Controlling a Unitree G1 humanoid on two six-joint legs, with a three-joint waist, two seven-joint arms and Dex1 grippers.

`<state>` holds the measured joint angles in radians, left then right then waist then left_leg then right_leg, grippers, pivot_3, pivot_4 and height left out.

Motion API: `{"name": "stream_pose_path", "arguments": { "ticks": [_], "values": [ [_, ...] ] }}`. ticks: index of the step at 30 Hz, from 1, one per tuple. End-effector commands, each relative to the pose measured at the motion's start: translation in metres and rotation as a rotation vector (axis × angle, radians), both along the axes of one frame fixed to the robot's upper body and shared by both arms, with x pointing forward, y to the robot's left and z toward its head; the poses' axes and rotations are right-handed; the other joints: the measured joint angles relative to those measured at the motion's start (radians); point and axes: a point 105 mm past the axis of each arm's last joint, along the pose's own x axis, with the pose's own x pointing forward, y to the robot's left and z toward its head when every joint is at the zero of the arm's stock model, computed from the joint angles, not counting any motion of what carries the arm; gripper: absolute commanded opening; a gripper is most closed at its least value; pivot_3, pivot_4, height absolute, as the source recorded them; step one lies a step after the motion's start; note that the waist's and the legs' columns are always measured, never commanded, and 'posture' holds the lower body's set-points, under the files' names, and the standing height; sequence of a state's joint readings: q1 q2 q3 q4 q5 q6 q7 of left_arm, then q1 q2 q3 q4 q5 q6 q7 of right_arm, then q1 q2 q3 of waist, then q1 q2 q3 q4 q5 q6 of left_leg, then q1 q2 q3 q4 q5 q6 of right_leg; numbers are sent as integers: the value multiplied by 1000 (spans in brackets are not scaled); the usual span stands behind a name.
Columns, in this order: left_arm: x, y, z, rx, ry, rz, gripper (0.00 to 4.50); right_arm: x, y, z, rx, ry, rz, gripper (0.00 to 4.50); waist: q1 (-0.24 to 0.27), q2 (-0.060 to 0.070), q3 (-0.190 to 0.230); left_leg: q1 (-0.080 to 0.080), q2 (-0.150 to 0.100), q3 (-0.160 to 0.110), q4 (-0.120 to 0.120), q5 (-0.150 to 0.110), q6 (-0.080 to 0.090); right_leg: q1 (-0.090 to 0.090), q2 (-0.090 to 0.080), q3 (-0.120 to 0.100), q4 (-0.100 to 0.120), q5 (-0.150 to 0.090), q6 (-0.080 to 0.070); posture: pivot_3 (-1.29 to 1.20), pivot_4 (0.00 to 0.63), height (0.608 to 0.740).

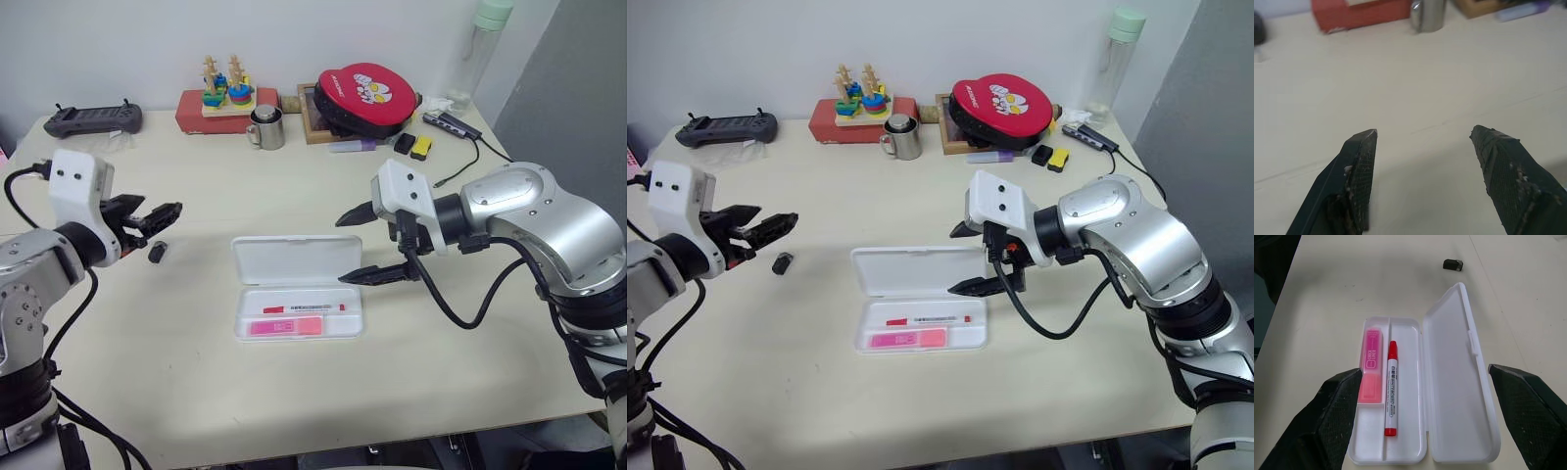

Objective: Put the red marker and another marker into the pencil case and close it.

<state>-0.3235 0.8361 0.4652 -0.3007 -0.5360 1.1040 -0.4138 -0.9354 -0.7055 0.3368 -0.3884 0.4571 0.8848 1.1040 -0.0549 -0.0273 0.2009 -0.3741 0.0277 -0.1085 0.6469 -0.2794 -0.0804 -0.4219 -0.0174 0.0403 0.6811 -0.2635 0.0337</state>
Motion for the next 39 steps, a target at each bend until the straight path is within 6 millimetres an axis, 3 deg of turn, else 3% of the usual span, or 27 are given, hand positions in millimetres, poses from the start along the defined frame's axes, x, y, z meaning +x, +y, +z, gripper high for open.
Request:
{"name": "stream_pose_path", "arguments": {
  "ticks": [1,5,13,21,26,34,39],
  "values": [
    [0,19,-4,24,-6,96,3280,-3,1,11,20,-48,18,4325,0,0,0,0,0,0,0,0,0,0,0,0,0,0,0,0,150,740],
    [3,42,-24,14,40,202,3280,-2,1,9,19,-42,14,4325,0,0,0,0,0,0,0,0,0,0,0,0,0,0,0,0,150,740],
    [19,54,-45,-50,58,252,3280,-1,1,7,15,-37,4,4325,4,-1,-1,0,0,0,0,0,0,0,0,-1,0,0,0,0,150,740],
    [30,56,-59,-67,74,247,3280,0,1,6,13,-35,-2,4325,4,-1,0,0,0,0,0,0,0,0,-1,-1,0,0,0,0,150,740],
    [40,46,-73,-72,104,207,3280,0,1,5,14,-30,-1,4325,4,-1,-1,0,-1,0,0,0,0,0,-1,-1,0,1,0,0,150,740],
    [43,44,-82,-25,143,183,3280,-1,1,4,12,-27,-6,4325,3,-1,-1,0,-1,0,0,0,0,0,-1,-1,1,1,0,0,150,740],
    [40,54,-83,18,161,223,2346,0,0,4,13,-26,-11,4325,3,-1,-1,0,-1,0,1,0,0,0,-1,0,1,1,0,0,150,740]
  ]
}}
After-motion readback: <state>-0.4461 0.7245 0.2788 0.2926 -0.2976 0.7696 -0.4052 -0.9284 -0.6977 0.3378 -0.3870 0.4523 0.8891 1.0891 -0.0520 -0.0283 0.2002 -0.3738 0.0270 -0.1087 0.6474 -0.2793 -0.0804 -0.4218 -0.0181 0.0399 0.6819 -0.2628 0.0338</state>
